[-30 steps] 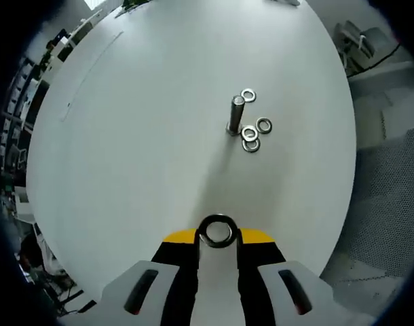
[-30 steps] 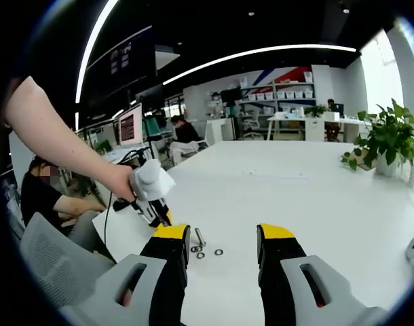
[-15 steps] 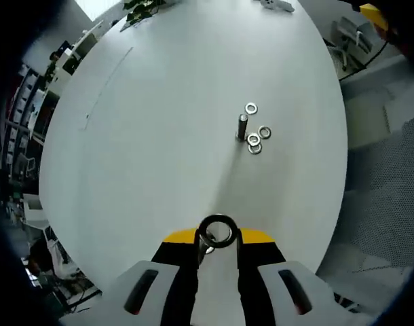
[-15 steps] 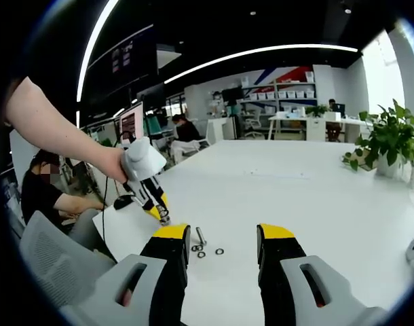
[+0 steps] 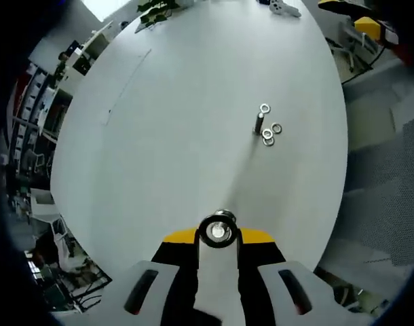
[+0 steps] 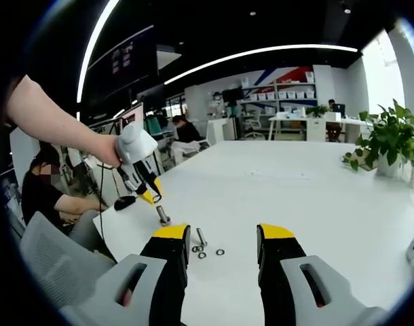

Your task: Place the washer onto the threaded stud by aligning its center hole with the stud, sliding it down to the base, and recovering from edge contact or off-axis alignment until the washer reaches the visible bottom stop.

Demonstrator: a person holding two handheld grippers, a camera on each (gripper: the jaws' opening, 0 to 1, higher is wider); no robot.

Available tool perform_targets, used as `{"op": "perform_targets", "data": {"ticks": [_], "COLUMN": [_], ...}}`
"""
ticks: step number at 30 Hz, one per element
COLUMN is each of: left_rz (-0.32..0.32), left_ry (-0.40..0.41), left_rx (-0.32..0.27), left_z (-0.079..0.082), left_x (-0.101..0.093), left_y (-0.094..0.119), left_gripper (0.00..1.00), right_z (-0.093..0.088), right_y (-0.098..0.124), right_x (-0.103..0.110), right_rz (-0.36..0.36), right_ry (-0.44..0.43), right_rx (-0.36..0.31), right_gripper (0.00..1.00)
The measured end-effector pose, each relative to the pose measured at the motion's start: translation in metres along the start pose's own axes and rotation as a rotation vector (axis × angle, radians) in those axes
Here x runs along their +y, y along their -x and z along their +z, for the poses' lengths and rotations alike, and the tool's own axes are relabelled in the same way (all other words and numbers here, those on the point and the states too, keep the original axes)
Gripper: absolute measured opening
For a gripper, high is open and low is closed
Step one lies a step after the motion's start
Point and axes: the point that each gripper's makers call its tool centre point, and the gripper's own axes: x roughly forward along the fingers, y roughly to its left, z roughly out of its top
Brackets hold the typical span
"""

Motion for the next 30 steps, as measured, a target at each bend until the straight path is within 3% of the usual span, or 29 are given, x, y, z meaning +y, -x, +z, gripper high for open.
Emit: {"op": "perform_targets", "data": {"ticks": [14,30], "left_rz": [-0.017,-0.045], "left_ry": [0.015,-0.001], "left_rx": [0.048,0.046], "left_z": [-0.016,-0.014], "left_x": [0.002,-0.002], "left_y": [-0.02,-0.041], "left_gripper": [0.18,0.18], "right_z": [0.0,-0.003], "right_y": [0.001,0.0], "right_x": [-0.002,-0.004], "right_rz": [-0.008,-0.017], "right_ry": [-0.001,0.007], "right_rx": [0.0,0.011], "right_gripper": [0.42,0.42]}}
